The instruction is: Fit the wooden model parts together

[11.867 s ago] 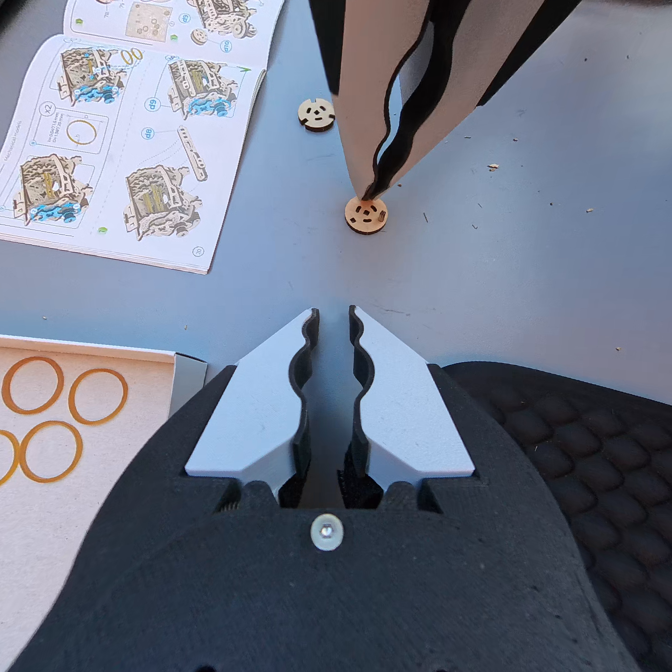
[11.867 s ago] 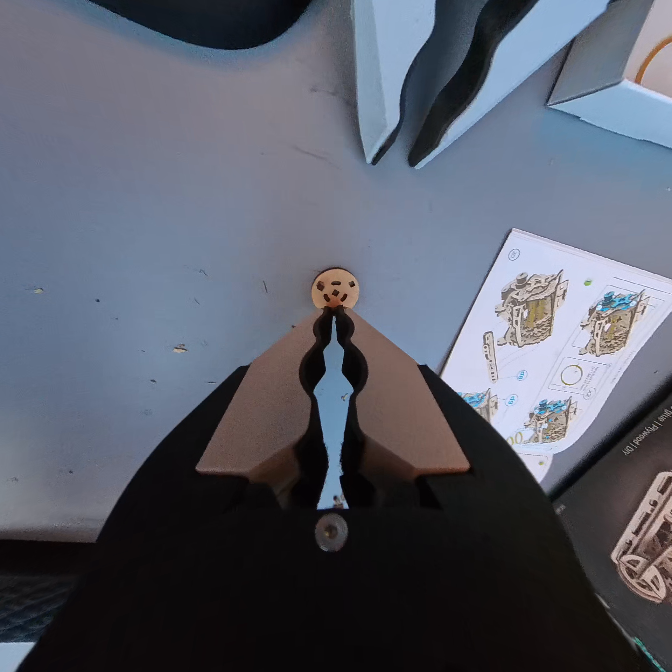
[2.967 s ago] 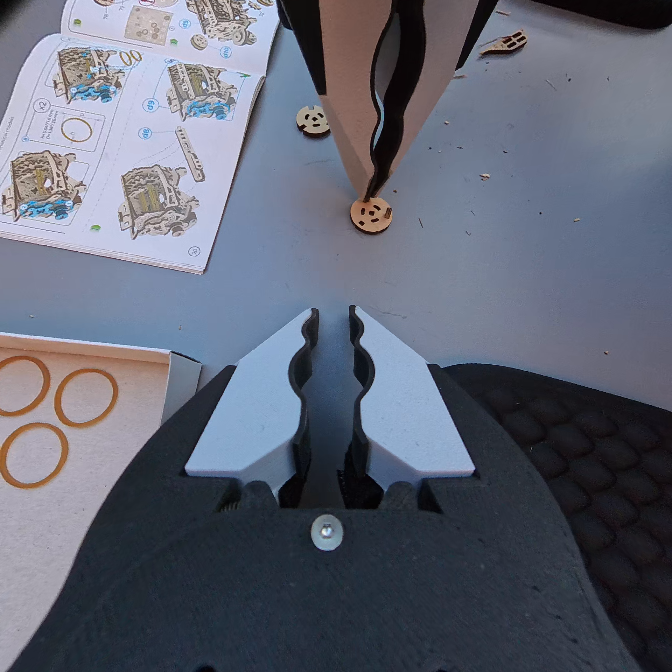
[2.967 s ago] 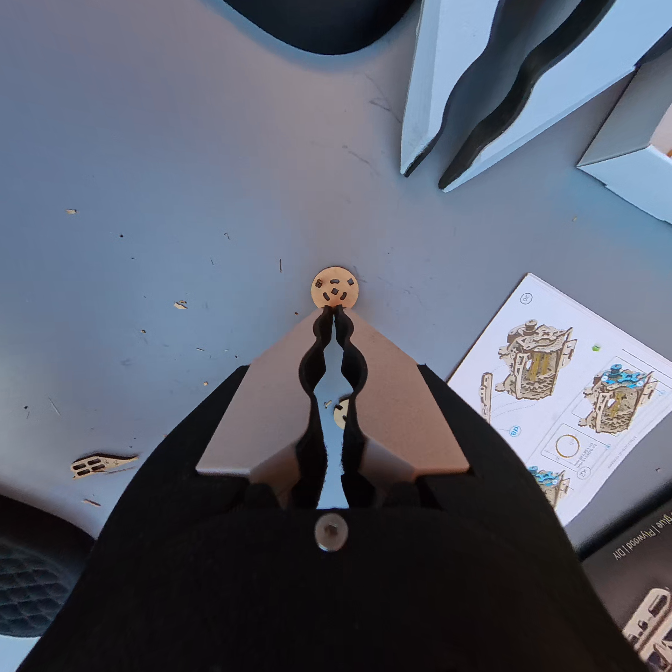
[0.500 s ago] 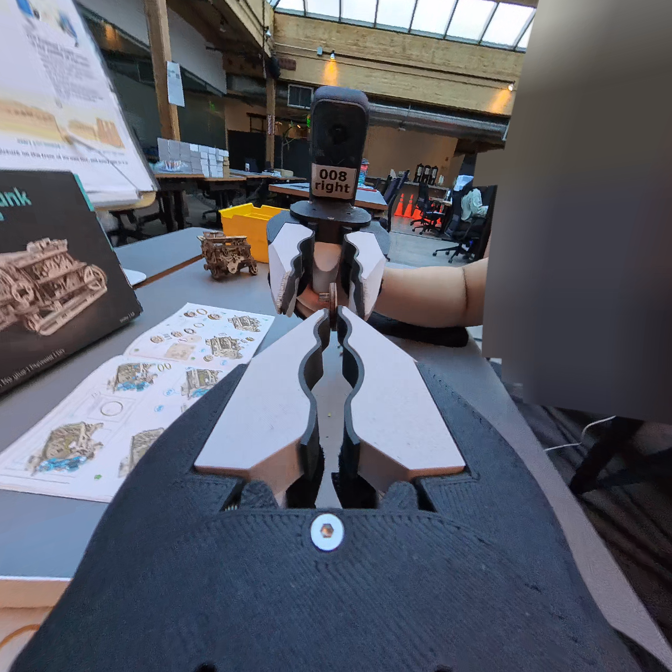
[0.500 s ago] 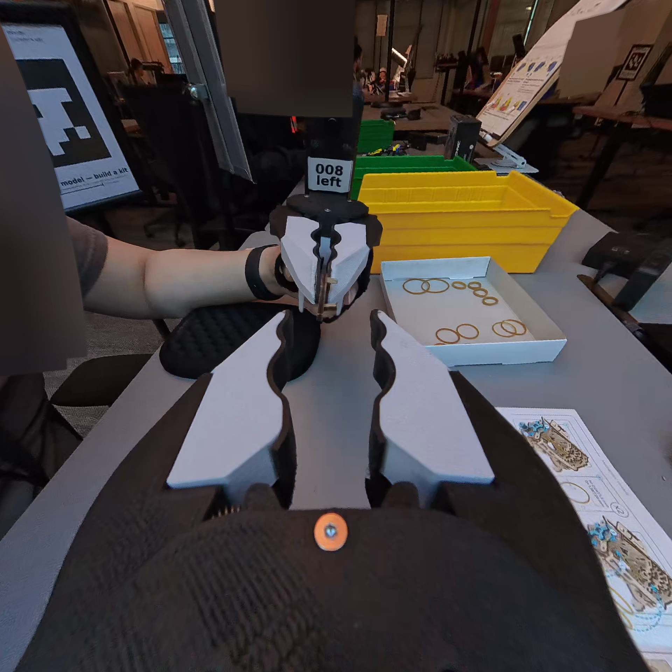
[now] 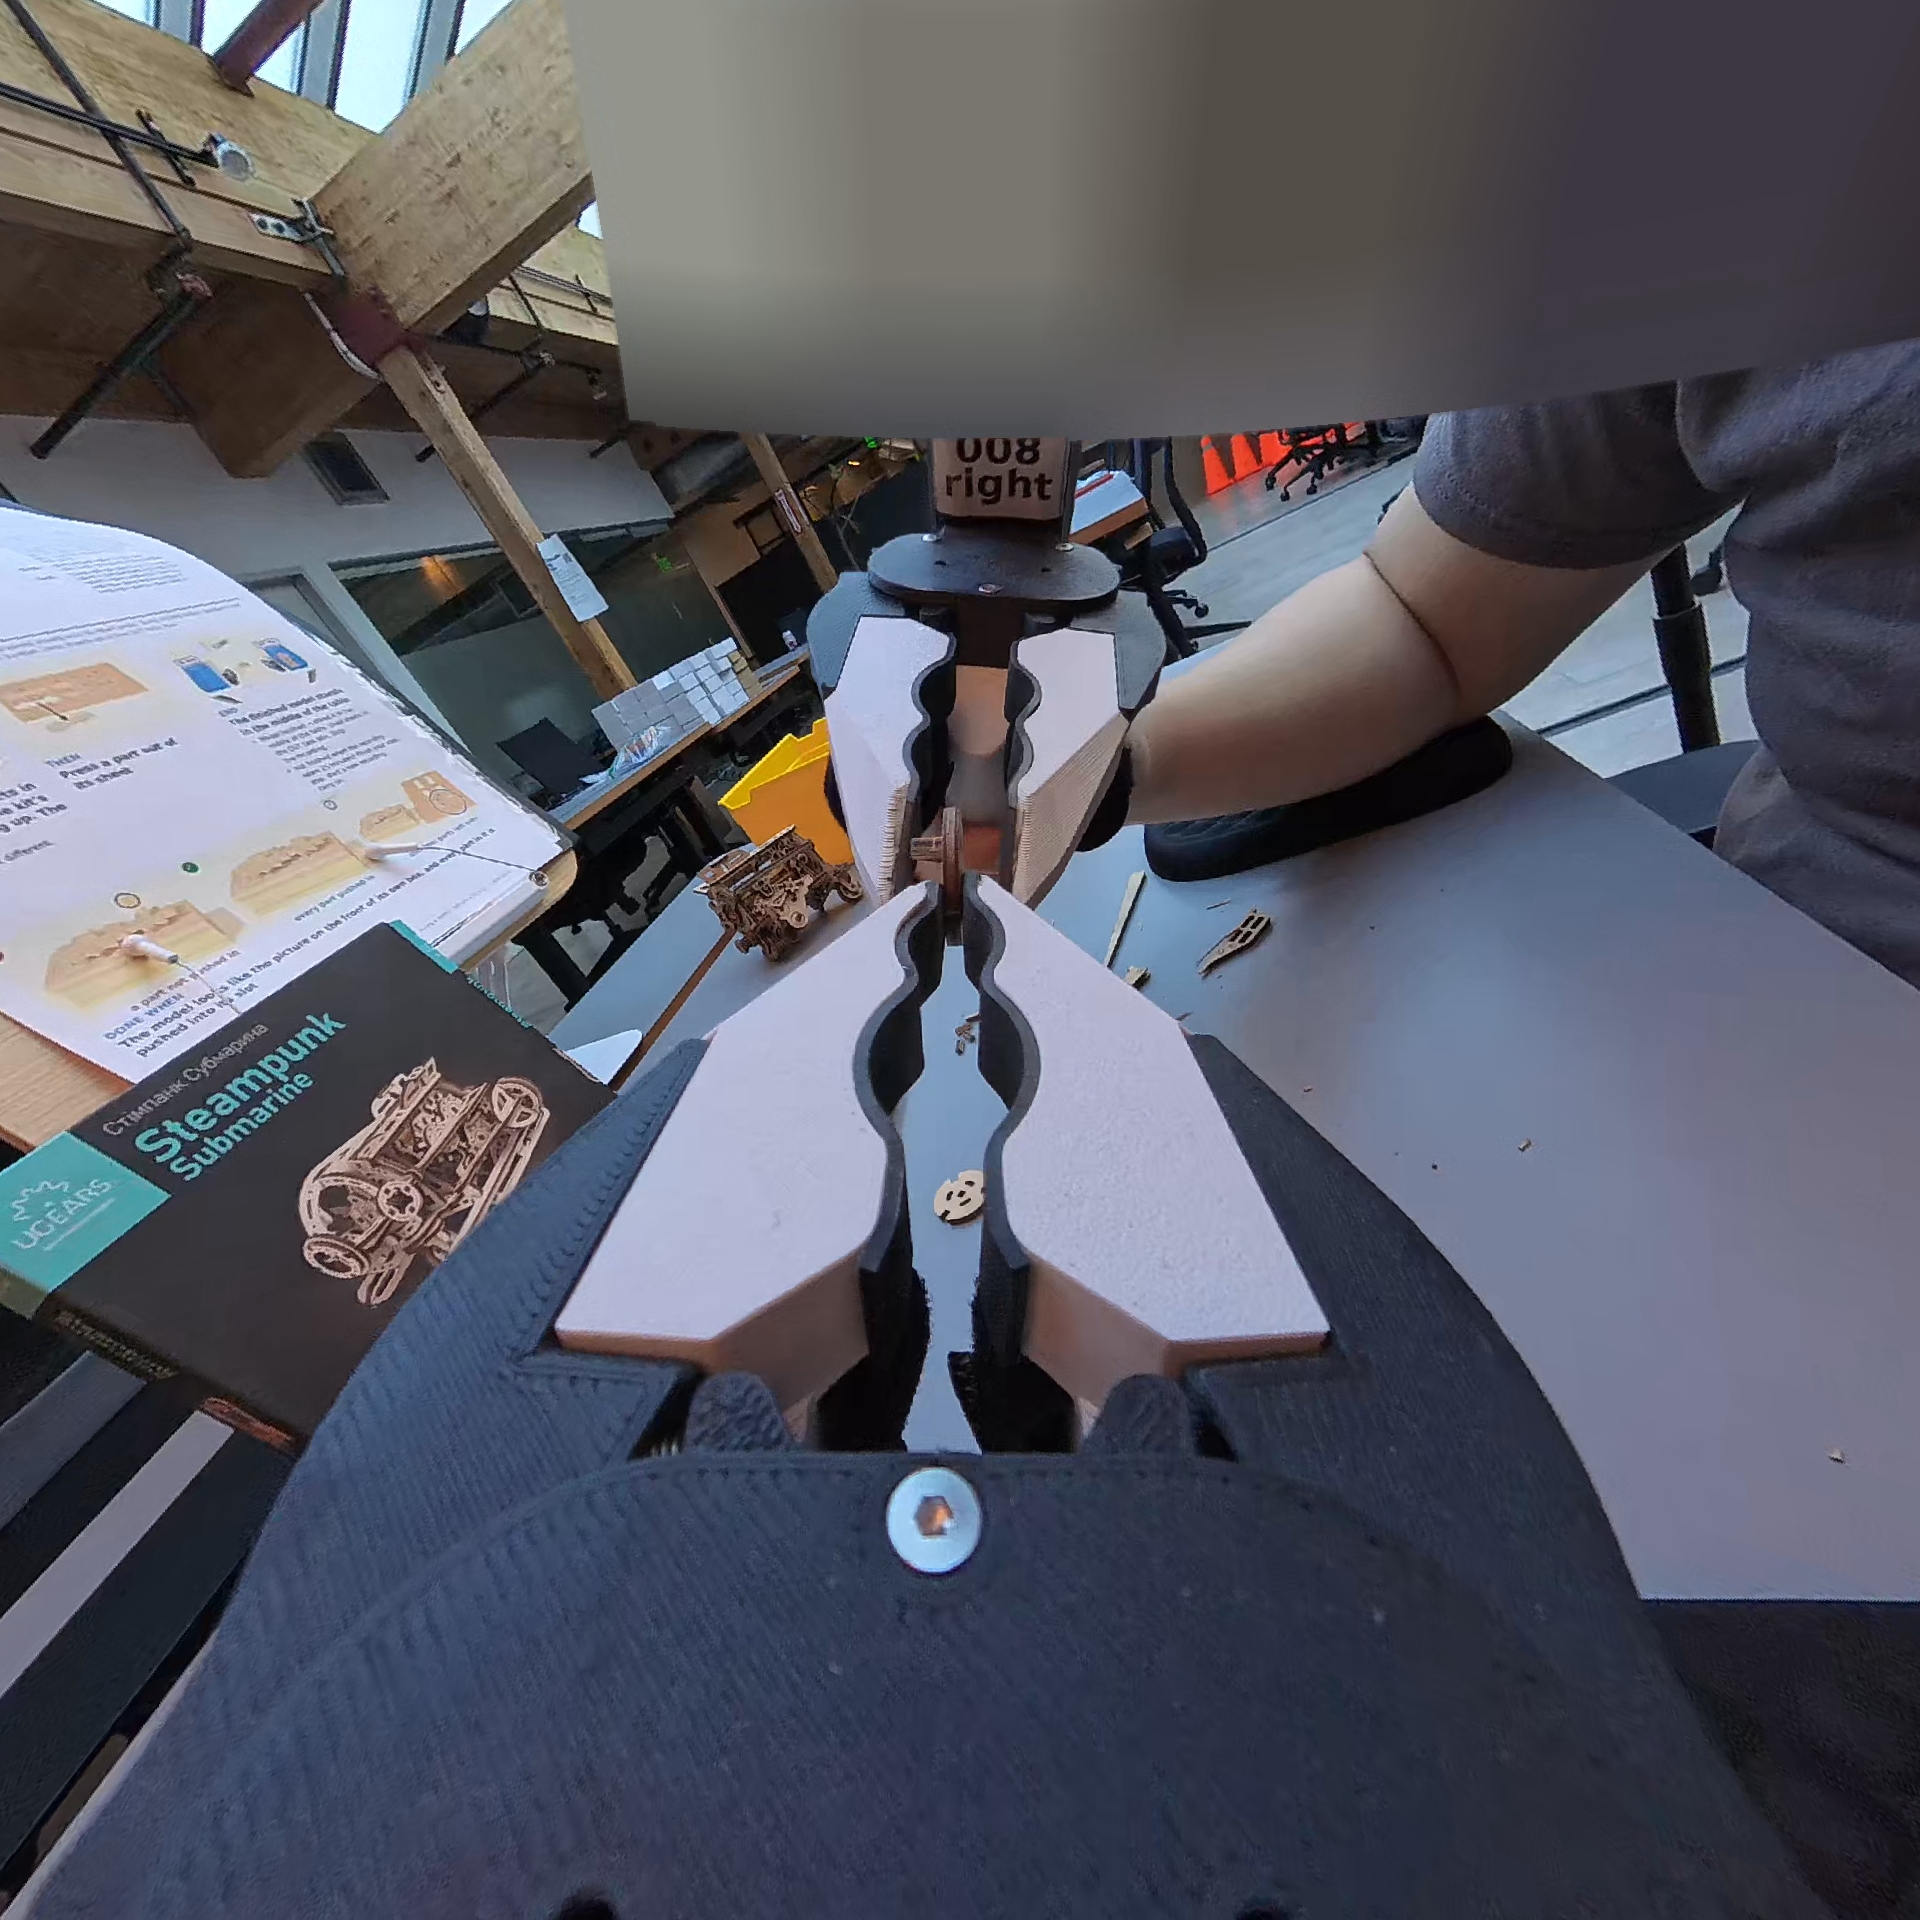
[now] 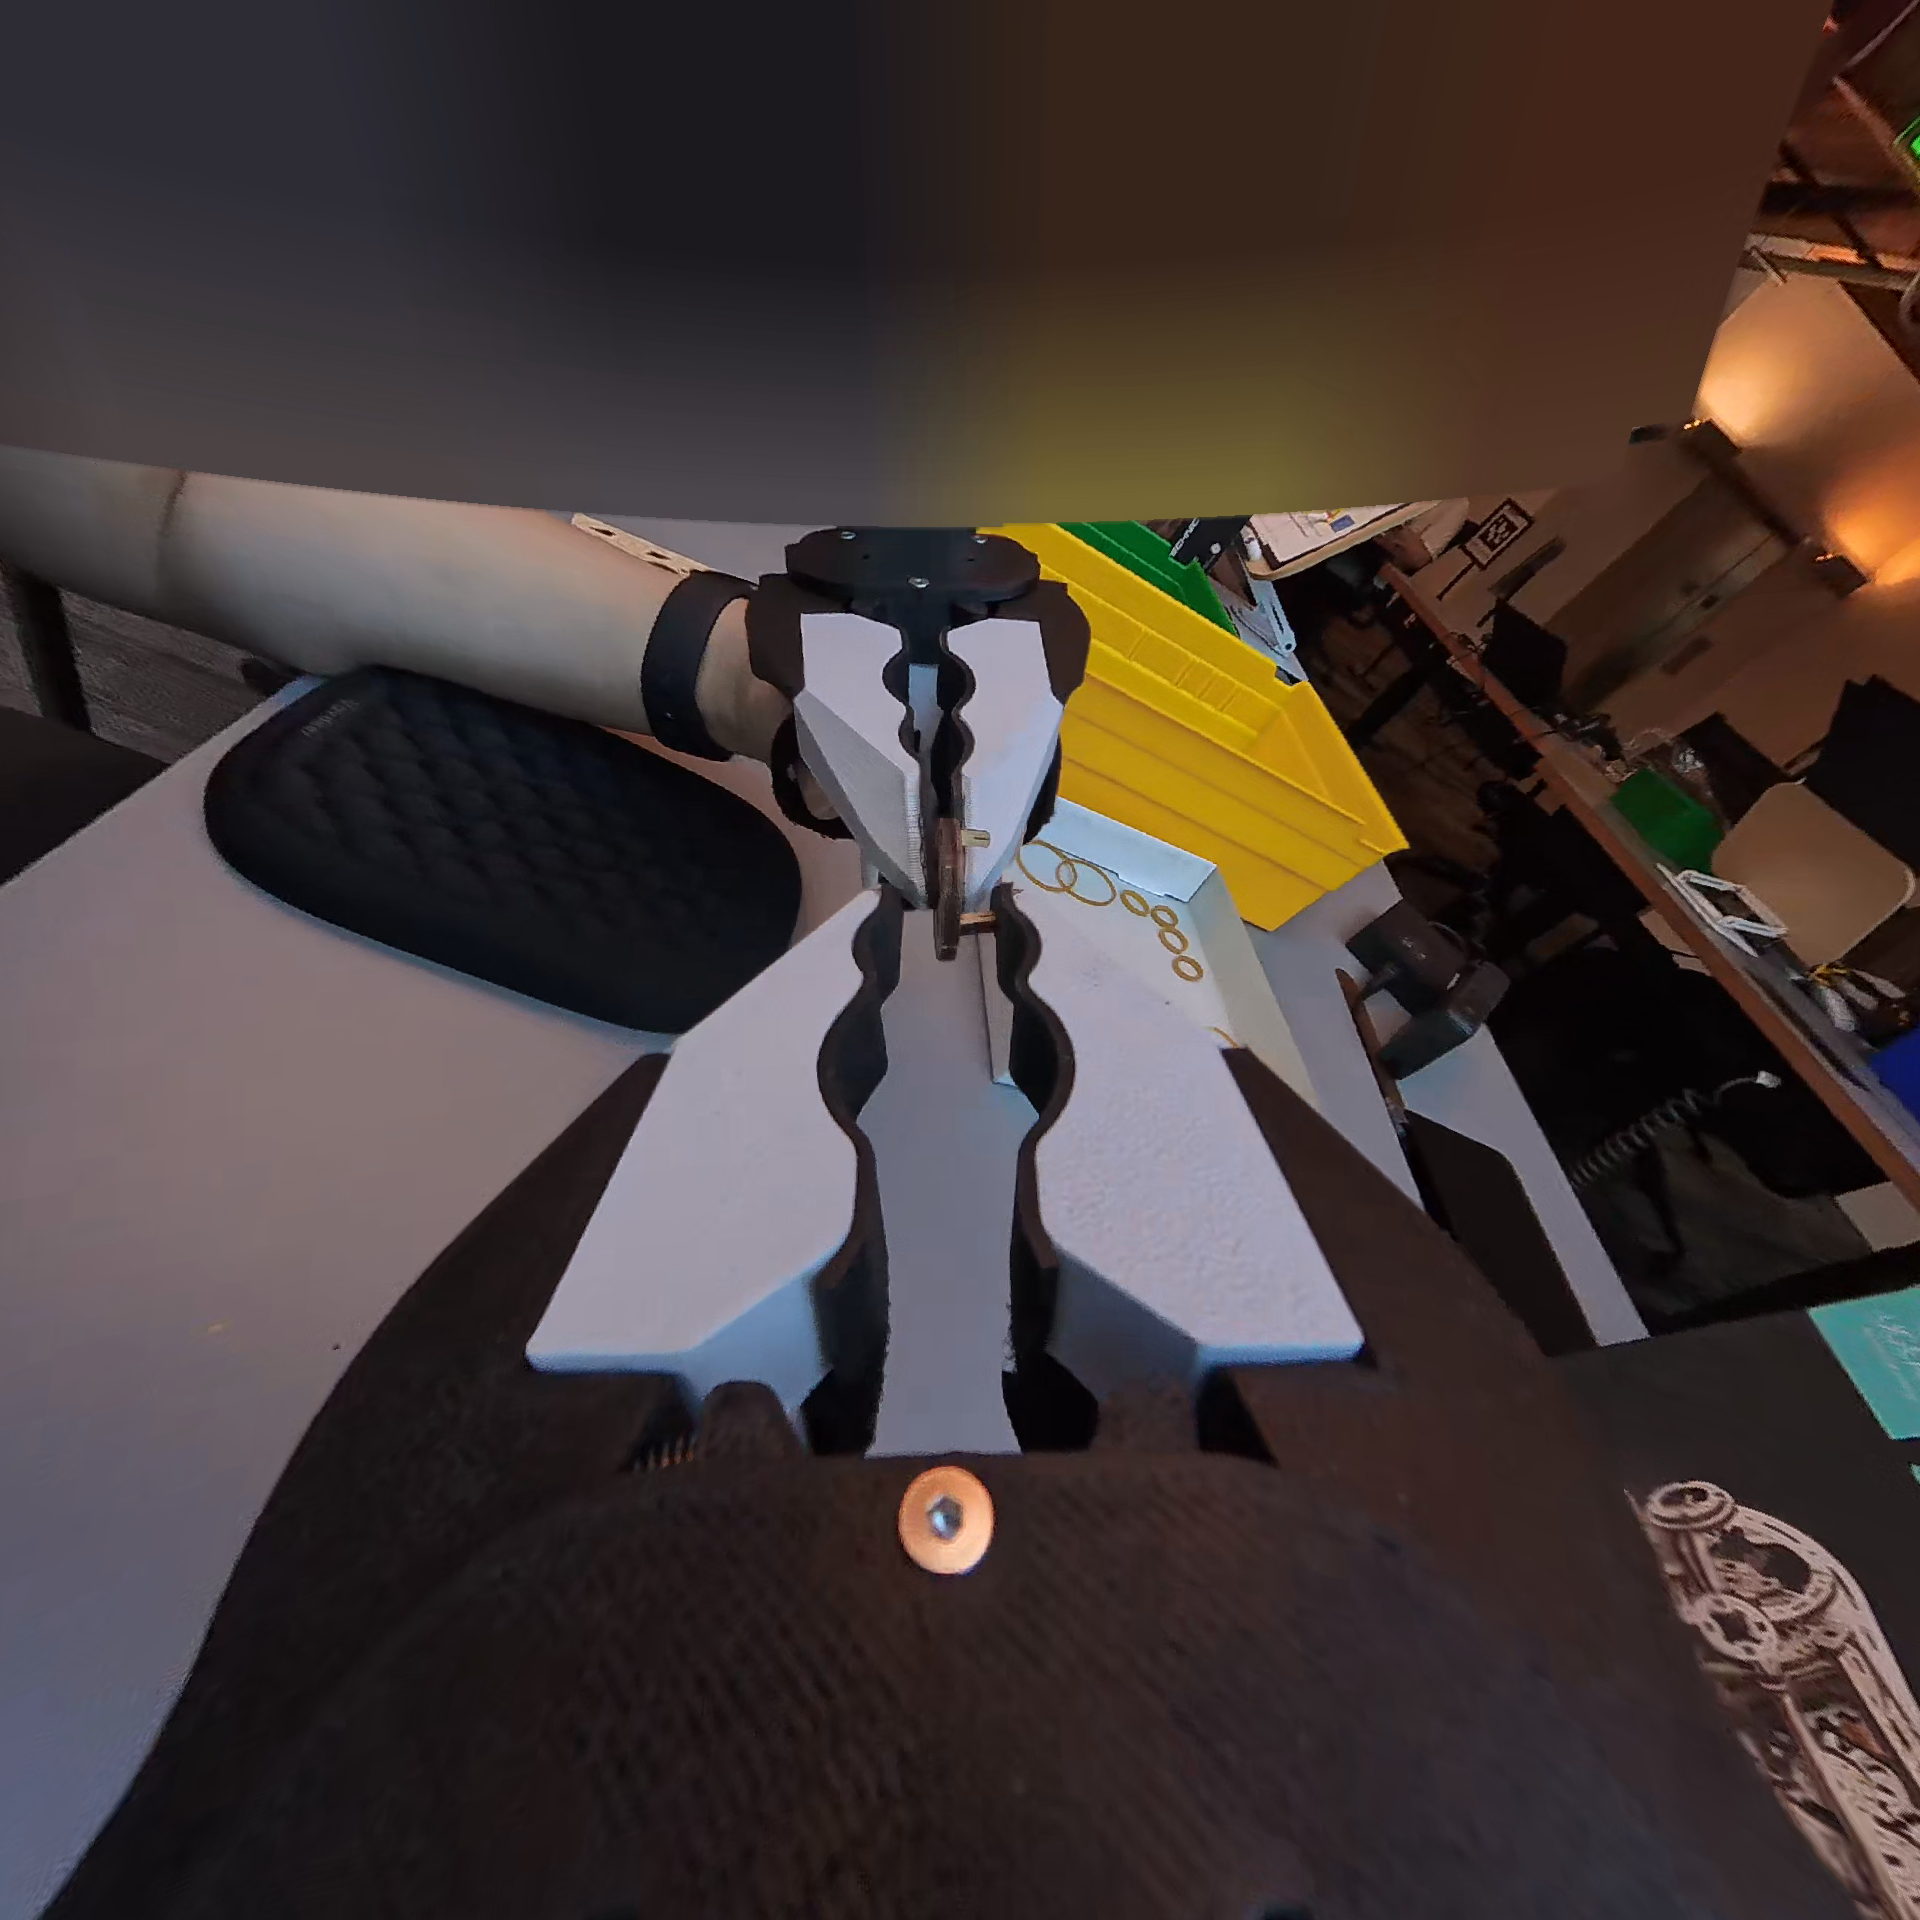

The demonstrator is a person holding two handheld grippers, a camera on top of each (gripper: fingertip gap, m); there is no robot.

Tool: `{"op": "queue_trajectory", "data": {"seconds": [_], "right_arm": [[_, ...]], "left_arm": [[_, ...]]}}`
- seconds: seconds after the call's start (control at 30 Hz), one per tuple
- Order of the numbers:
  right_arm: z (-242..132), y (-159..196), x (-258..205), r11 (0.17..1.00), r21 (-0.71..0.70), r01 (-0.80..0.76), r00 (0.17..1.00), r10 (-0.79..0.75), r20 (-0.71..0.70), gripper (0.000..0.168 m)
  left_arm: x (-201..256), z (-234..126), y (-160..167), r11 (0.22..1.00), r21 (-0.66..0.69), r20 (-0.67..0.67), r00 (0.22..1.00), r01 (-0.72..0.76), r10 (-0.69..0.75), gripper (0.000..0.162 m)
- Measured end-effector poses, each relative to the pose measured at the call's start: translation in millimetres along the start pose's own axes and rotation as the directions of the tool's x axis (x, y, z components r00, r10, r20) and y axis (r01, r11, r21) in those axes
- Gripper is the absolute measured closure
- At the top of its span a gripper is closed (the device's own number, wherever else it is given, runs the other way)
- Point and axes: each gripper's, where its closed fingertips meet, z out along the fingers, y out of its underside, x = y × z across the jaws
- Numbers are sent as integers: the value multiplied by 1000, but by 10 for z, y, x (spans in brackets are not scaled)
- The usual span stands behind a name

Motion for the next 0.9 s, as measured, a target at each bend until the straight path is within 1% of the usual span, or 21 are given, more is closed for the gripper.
{"op": "queue_trajectory", "data": {"seconds": [0.1,0.2,0.3,0.43,0.53,0.57,0.67,0.73,0.8,0.9], "right_arm": [[-8,33,-6,997,-44,61,998,-62,-9,155],[-8,76,-37,992,-88,88,996,-87,15,158],[-6,97,-66,988,-113,107,994,-104,33,156],[18,255,-56,958,-234,165,986,-160,39,150],[61,302,-38,943,-273,191,981,-194,18,148],[82,330,-37,939,-290,186,982,-189,18,148],[146,497,-16,917,-360,175,984,-179,22,135],[200,620,-51,911,-380,157,987,-151,46,136],[266,692,-148,919,-381,99,993,-67,96,136],[344,718,-209,924,-382,19,991,34,131,136]], "left_arm": [[18,1,-9,1000,9,-14,1000,15,-14,162],[57,14,12,1000,-6,-35,999,14,-14,162],[84,20,23,1000,-14,-51,999,17,-18,162],[84,38,37,999,-30,-46,999,15,-17,162],[71,67,89,997,-79,-29,1000,2,-4,162],[81,82,88,996,-84,-31,1000,1,-4,162],[61,135,100,992,-123,-4,1000,-6,6,162],[67,181,87,990,-144,6,1000,-3,3,161],[72,238,107,982,-188,18,999,34,-31,161],[86,287,229,958,-275,29,997,81,-76,161]]}}
